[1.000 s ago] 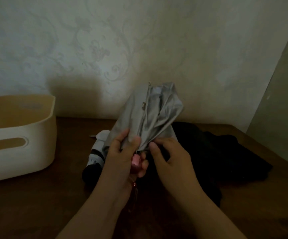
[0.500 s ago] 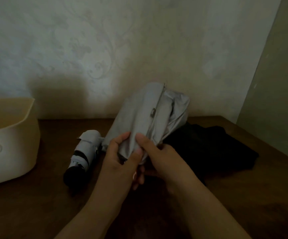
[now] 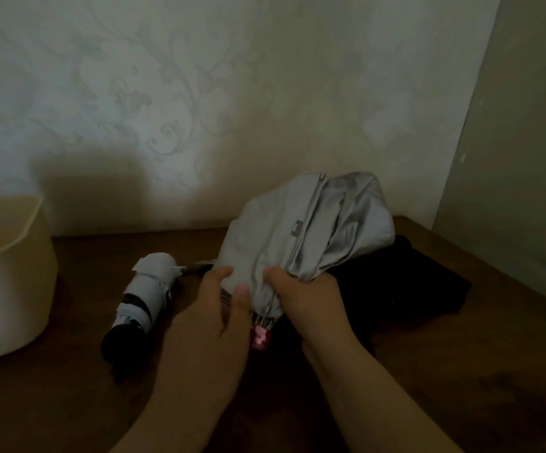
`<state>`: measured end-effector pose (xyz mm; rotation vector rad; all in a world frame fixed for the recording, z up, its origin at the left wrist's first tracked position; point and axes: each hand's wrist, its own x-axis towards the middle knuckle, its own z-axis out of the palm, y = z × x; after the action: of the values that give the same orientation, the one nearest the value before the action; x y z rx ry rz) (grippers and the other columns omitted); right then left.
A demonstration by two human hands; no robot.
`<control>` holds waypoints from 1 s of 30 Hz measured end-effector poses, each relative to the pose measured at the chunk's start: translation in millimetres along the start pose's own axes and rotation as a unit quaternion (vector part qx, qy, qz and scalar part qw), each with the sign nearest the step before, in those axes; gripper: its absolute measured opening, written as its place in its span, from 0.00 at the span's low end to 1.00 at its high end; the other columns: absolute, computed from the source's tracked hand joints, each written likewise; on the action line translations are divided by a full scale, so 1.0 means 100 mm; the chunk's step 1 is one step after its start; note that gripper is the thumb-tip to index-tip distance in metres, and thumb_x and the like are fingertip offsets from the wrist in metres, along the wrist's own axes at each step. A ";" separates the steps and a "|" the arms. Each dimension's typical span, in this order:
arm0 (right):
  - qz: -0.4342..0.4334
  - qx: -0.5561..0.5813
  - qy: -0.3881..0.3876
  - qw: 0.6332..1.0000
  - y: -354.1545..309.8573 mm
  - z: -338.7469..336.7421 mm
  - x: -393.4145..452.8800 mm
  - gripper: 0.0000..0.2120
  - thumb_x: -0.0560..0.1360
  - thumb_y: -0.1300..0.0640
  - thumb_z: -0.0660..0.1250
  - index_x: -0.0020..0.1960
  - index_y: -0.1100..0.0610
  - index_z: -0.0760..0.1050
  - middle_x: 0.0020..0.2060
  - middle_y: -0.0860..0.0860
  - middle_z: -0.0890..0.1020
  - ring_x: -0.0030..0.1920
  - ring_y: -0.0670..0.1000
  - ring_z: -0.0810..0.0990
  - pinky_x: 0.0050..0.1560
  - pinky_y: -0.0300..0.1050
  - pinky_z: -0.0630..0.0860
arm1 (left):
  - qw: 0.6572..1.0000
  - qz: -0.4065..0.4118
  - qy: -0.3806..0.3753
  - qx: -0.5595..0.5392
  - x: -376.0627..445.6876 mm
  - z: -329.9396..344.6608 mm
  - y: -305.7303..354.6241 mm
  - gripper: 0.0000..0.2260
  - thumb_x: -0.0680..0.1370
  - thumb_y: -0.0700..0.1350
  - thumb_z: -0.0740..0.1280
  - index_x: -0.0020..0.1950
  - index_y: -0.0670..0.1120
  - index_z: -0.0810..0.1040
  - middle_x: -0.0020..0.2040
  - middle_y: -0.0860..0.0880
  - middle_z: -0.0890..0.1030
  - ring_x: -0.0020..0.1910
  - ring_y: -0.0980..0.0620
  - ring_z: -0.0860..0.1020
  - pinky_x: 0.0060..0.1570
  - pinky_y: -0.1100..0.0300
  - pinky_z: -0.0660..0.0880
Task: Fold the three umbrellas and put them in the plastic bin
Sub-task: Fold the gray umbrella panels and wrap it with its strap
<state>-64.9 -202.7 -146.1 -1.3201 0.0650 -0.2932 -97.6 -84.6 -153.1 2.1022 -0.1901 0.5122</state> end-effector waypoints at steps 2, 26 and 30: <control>-0.008 -0.022 0.013 1.000 0.02 0.03 -0.01 0.09 0.69 0.62 0.72 0.42 0.48 0.78 0.45 0.47 0.84 0.46 0.46 0.83 0.48 0.42 0.80 | 0.998 0.042 -0.022 0.044 -0.06 0.03 0.09 0.24 0.74 0.63 0.45 0.67 0.61 0.64 0.38 0.60 0.74 0.36 0.64 0.73 0.34 0.70 0.68; -0.431 -0.411 -0.002 0.803 -0.20 0.06 -0.21 0.21 0.70 0.50 0.61 0.63 0.43 0.66 0.57 0.43 0.63 0.57 0.41 0.64 0.59 0.25 0.61 | 0.902 -0.127 -0.062 -0.408 0.16 -0.06 -0.07 0.15 0.80 0.53 0.54 0.65 0.54 0.70 0.38 0.51 0.83 0.31 0.52 0.80 0.29 0.60 0.77; -0.353 -0.448 -0.113 0.813 -0.17 0.02 -0.16 0.25 0.69 0.44 0.61 0.67 0.42 0.67 0.65 0.35 0.61 0.68 0.35 0.59 0.65 0.29 0.57 | 0.908 -0.121 -0.063 -0.397 0.14 -0.02 -0.08 0.12 0.80 0.53 0.52 0.57 0.61 0.73 0.45 0.57 0.83 0.41 0.57 0.83 0.35 0.60 0.80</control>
<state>-82.7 -200.0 -131.3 -2.2971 -0.5758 -0.7986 -82.5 -77.3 -152.2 1.3266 -0.1712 0.1041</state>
